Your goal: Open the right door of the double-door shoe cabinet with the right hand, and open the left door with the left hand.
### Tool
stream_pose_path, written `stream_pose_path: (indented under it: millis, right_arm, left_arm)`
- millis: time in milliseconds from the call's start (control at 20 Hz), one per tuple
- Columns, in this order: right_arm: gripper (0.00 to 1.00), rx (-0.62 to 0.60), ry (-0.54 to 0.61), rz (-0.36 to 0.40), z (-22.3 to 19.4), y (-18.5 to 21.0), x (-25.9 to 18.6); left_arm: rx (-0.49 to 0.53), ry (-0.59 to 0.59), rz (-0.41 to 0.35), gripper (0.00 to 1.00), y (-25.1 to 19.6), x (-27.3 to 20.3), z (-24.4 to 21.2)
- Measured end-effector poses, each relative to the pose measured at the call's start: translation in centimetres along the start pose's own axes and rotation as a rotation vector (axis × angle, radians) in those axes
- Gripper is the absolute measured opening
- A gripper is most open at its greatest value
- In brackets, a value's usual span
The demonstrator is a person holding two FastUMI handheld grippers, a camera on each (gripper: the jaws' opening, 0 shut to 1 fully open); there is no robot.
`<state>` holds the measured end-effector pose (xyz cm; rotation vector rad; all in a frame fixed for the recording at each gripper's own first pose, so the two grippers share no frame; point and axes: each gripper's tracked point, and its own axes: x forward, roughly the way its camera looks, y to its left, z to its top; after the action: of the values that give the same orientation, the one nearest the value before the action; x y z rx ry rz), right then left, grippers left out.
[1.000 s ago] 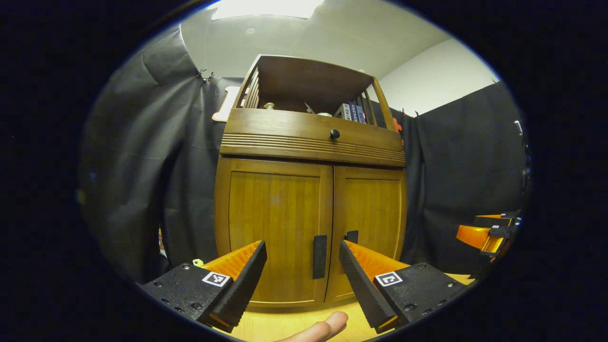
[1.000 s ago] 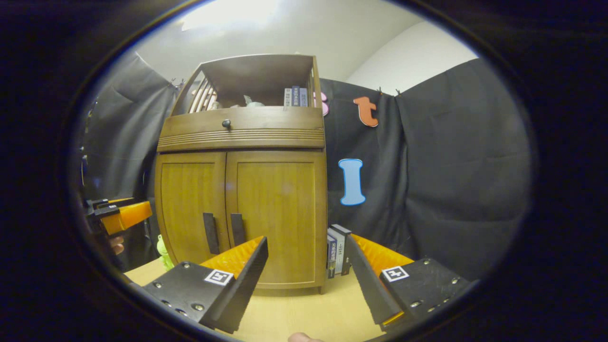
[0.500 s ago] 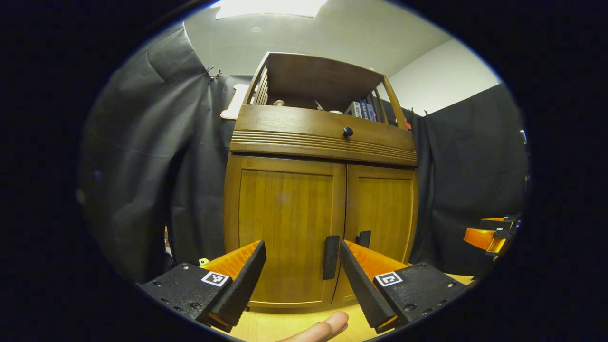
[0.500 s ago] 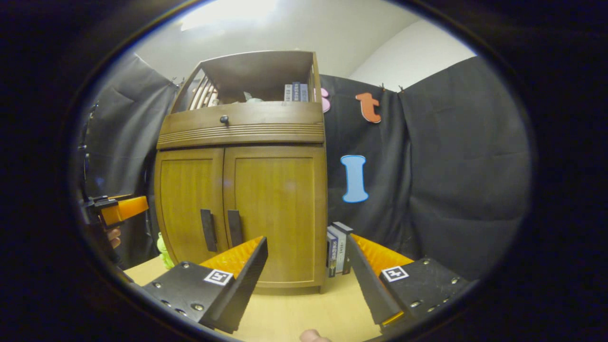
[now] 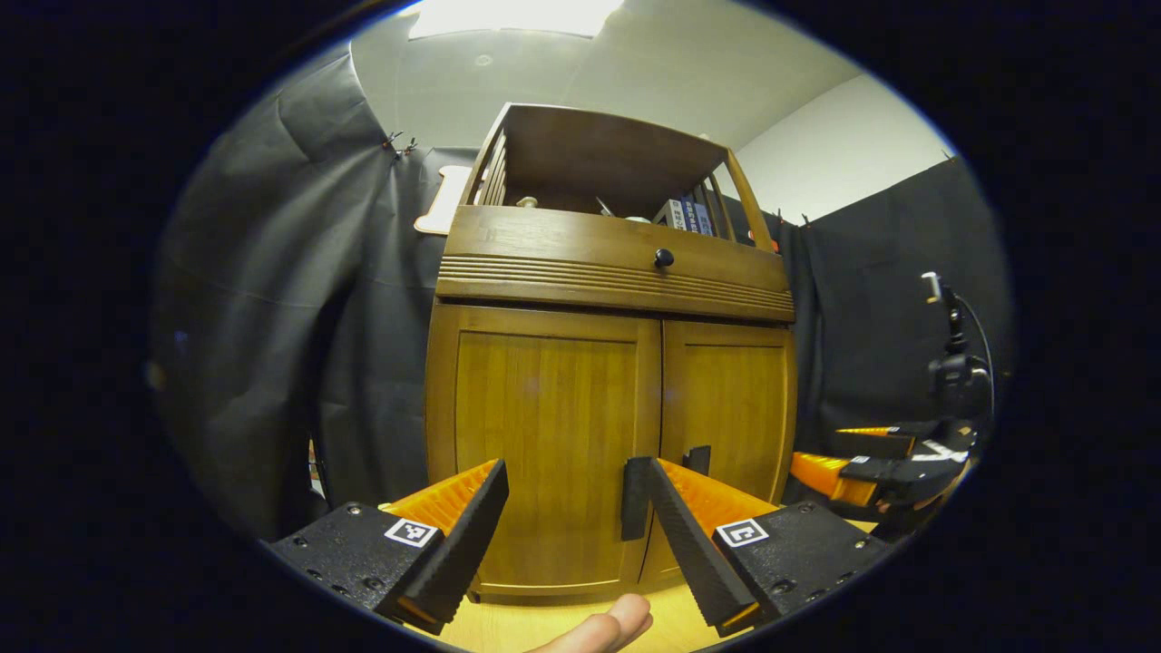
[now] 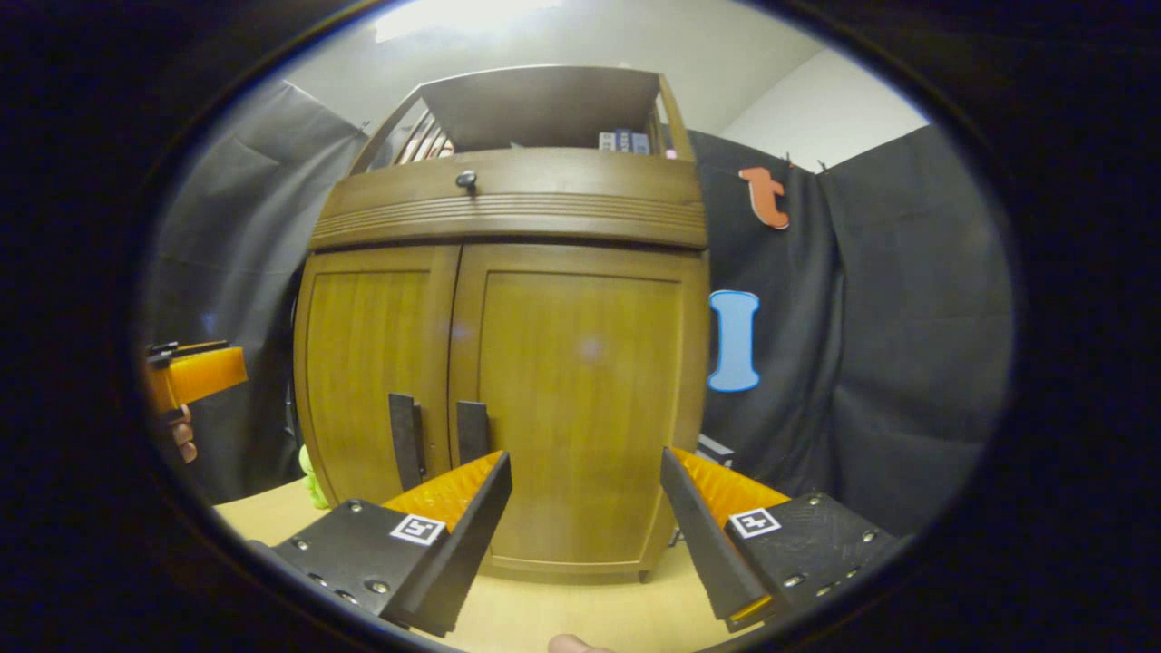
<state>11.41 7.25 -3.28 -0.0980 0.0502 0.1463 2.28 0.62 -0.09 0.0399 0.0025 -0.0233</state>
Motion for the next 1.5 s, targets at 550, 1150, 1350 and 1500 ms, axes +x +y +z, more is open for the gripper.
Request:
stream_pose_path:
  millis: [550, 1150, 1350, 1500]
  right_arm:
    - [0.94, 0.073, 0.107, 0.120, -4.8, 9.5, 9.9]
    - [0.27, 0.134, 0.120, 0.242, -4.3, 9.6, 8.2]
    - [0.26, 0.151, 0.128, 0.288, -4.6, 8.9, 6.2]
    - [0.26, 0.156, 0.131, 0.318, -4.6, 8.2, 4.4]
  left_arm:
    - [-0.009, 0.022, 0.067, 0.92, 3.3, 1.5, -0.9]
    - [-0.013, 0.035, 0.062, 0.92, 2.9, 1.9, -1.4]
    - [0.007, 0.049, 0.069, 0.92, 2.5, 2.2, -1.9]
    - [0.016, 0.059, 0.059, 0.93, 1.6, 2.5, -2.3]
